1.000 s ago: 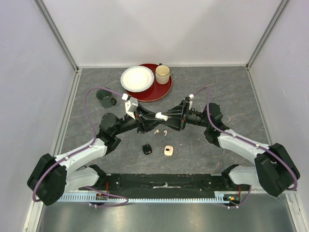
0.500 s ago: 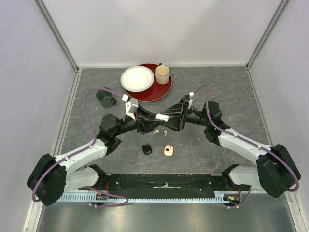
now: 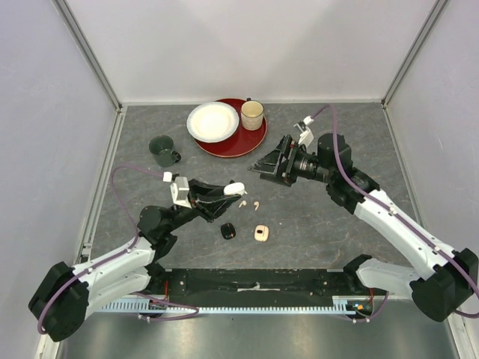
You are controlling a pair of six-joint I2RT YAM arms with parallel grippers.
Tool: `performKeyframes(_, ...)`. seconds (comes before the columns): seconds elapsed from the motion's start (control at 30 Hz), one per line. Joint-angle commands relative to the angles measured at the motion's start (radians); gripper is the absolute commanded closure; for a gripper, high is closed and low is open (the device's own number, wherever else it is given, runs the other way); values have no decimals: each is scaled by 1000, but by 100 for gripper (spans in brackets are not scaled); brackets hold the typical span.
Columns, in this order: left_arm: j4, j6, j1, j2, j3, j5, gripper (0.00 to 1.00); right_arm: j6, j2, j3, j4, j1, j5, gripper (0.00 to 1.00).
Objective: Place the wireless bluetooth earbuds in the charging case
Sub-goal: Pick up the charging case at the center of the board, then open the charging case.
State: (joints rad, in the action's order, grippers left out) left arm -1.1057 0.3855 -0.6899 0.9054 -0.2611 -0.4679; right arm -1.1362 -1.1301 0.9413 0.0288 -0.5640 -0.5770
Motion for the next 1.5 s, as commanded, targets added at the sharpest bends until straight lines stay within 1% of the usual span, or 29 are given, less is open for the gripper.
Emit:
performKeyframes(0.0,-77,-71,-2,-100,52,106,98,453,26,158,374,-4,203,7)
performKeyframes(0.07,-60,-83,-2,-149,74,113,98,533,36,169,401,-11,174,8)
performKeyframes(0.2,-16,-121,-2,-213,97,112,98,607,35,195,419,-62,151,8)
performKeyframes(0.3,29,-142,-2,-259,109,112,98,645,20,246,445,-115,166,8)
performKeyframes(0.47,104,-154,-2,-301,108,98,98,656,-2,283,424,-198,187,7)
performKeyframes(0.8,119,-140,-2,-295,97,48,98,664,-89,332,407,-353,291,8)
performKeyframes(0.93,124,-135,-2,-292,86,14,98,645,-100,320,382,-364,321,8)
performKeyframes(1.1,139,-126,-2,-292,80,-26,98,621,-91,297,318,-366,319,8)
performKeyframes(1.47,168,-117,0,-312,60,-69,98,601,-102,272,319,-364,373,8)
